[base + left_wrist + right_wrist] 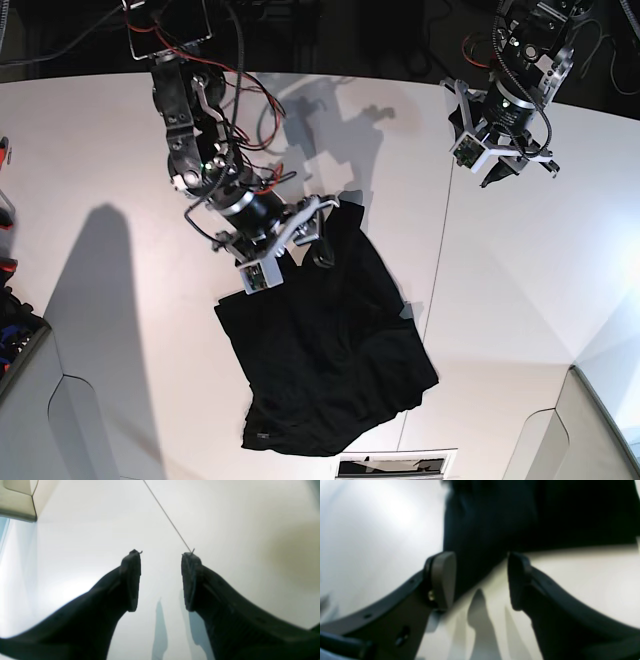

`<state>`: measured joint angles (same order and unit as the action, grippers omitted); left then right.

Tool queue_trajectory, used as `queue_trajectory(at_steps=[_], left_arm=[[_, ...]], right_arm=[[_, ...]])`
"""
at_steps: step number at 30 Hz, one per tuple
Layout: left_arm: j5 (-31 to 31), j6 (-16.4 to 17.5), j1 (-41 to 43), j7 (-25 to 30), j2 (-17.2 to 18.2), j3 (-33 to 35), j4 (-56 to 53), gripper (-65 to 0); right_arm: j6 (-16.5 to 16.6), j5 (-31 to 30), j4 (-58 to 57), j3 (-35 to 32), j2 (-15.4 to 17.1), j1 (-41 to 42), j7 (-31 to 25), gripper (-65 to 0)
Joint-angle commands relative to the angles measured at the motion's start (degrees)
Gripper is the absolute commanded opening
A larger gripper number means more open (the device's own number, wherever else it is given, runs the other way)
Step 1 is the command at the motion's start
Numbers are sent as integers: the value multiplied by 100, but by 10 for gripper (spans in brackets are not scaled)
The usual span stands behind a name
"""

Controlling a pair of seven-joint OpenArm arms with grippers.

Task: Layout the t-shirt on the table in an organized manner, then fold the t-shirt properly
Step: 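Reach both grippers down and grasp the crumpled black t-shirt, then lift the black t-shirt with both grippers and spread it apart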

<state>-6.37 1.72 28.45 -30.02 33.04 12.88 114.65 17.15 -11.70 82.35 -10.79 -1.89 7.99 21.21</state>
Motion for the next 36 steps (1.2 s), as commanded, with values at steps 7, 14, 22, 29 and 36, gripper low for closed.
queue_trajectory(at_steps=[7,14,22,29,36], left_arm=[[-284,-398,256,-238,11,-26,101,-353],[-719,-804,299,-240,-96,-26,101,-353],[-682,-804,52,66,-94,-26,98,-353],[-72,-616,-535,380,-98,-26,72,-353],[920,365,-1342,581,-341,-24,-48,-353]], right_arm=[[-396,389,-1172,15,-651,640,-181,-318],[-435,575,-1401,17,-671,769,-396,-550],[-428,575,85,28,-669,732,553,-650],[-531,597,2223,68,-463,129,1425,-650],[-542,776,2983,1064,-57,-925,1486,-650]])
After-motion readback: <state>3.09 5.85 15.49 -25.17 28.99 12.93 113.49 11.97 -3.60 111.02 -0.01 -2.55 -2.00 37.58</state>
